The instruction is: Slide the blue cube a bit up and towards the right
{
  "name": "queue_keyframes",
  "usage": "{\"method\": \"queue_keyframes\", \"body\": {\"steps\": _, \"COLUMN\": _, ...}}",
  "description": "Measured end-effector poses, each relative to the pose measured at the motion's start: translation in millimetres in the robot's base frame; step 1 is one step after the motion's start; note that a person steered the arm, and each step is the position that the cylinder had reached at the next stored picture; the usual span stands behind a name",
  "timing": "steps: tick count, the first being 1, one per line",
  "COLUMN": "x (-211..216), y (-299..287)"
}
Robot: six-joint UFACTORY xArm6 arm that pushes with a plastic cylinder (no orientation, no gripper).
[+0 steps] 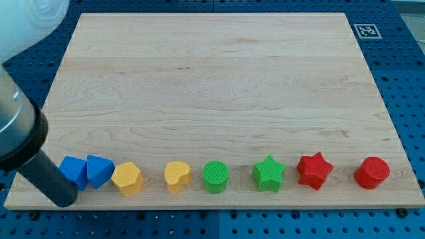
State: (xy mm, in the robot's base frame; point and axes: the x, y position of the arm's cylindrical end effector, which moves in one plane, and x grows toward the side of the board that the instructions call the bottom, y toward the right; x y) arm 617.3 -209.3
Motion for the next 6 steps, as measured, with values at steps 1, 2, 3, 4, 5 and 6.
{"method": "queue_keyframes", "body": {"steps": 1, "x": -0.1, "y": 0.0}}
{"method": "queue_keyframes", "body": {"steps": 2, "x": -10.8, "y": -10.1}}
{"method": "queue_keyframes", "body": {"steps": 3, "x": -36.7, "y": -13.2}}
{"method": "queue_keyframes", "body": {"steps": 4, "x": -69.4, "y": -13.2}}
{"method": "queue_keyframes", "body": {"steps": 5, "x": -104.5, "y": -11.4}}
{"method": "queue_keyframes", "body": {"steps": 6, "x": -130.9, "y": 4.3}}
